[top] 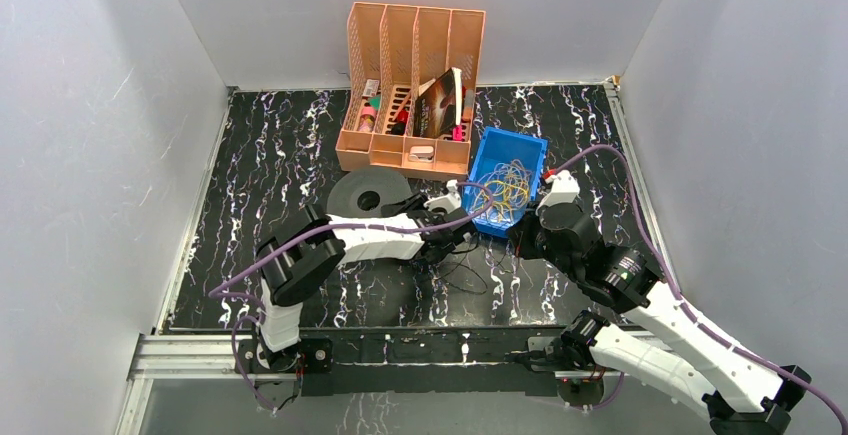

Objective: Wrap the cables

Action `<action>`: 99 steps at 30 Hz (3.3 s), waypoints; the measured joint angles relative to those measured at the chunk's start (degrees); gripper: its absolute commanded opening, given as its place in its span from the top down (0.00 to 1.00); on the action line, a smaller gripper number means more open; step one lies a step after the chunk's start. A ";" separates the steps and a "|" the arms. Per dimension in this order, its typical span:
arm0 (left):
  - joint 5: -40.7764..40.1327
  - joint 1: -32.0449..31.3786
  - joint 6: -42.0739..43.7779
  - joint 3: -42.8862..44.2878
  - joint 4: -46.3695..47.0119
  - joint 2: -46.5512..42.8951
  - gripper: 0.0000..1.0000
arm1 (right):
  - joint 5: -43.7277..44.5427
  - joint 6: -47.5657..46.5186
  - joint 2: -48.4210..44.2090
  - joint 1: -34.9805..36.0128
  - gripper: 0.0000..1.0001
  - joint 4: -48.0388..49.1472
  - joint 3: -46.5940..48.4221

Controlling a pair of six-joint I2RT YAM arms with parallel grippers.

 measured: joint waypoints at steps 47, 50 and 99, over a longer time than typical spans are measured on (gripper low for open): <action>24.96 0.57 -13.86 -5.07 -13.57 -39.56 1.00 | -24.24 -6.03 6.27 0.00 1.00 -0.33 17.27; 26.95 0.57 -14.56 -5.92 -13.55 -40.85 1.00 | -25.31 -5.92 7.43 0.00 1.00 -0.85 18.86; 39.87 6.16 -15.45 -15.82 -2.36 -46.69 0.72 | -41.46 18.71 19.37 -5.03 1.00 29.62 7.61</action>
